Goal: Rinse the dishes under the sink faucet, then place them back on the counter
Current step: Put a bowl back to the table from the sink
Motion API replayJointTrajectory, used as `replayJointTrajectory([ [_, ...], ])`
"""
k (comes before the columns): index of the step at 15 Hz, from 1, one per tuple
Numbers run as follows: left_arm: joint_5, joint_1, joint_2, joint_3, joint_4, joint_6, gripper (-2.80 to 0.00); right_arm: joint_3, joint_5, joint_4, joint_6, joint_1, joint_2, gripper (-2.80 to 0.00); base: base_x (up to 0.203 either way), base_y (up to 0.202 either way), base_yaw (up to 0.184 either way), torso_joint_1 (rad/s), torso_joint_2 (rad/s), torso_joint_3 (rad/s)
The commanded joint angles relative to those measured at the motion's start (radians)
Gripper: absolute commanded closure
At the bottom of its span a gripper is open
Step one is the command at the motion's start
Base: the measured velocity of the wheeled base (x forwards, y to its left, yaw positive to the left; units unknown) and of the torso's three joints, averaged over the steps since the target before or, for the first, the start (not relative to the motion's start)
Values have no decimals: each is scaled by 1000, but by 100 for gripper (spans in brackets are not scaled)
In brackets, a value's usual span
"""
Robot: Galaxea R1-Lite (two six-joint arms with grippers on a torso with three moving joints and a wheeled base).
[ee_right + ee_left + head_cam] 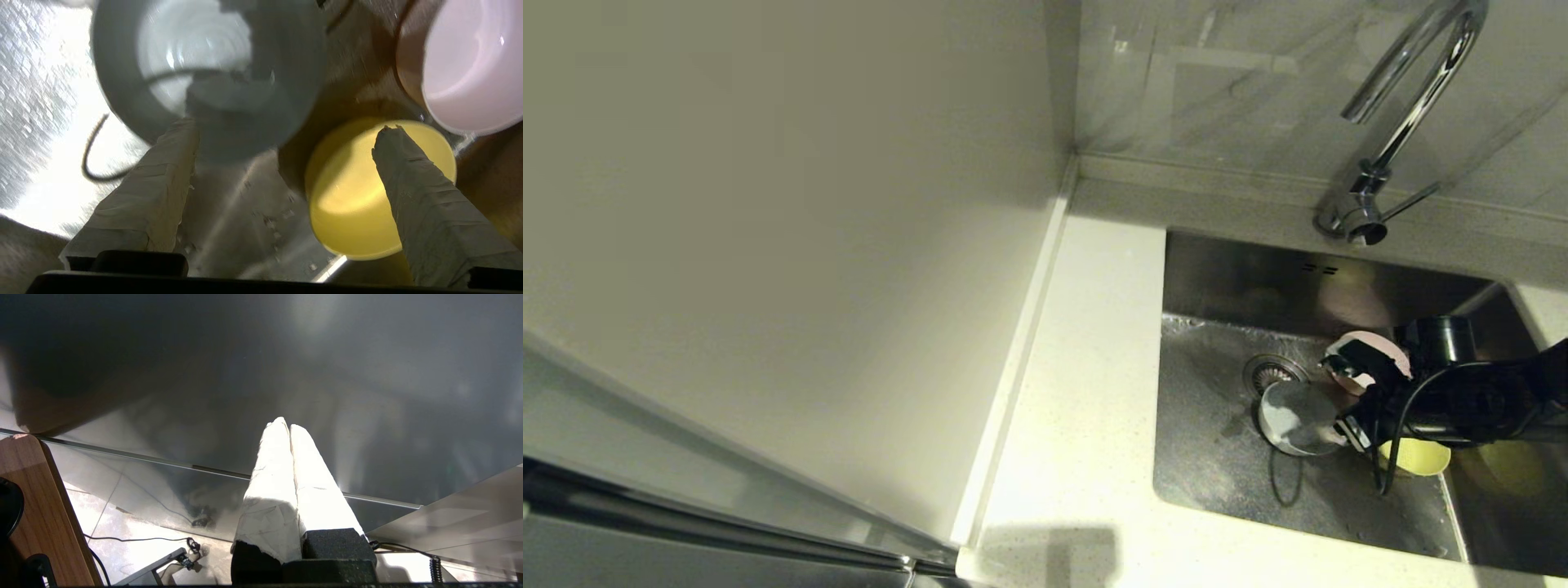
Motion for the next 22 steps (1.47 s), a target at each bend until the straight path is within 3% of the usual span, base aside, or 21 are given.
replayJointTrajectory([
  [1, 0, 0, 0, 3, 0, -1, 0, -30, 1, -5, 1, 14, 37, -280, 0, 0, 0, 0, 0, 0],
  [10, 0, 0, 0, 3, 0, -1, 0, -155, -10, -12, 63, 12, 128, -280, 0, 0, 0, 0, 0, 0],
  [22, 0, 0, 0, 3, 0, -1, 0, -184, -19, -18, 63, 2, 196, -280, 0, 0, 0, 0, 0, 0],
])
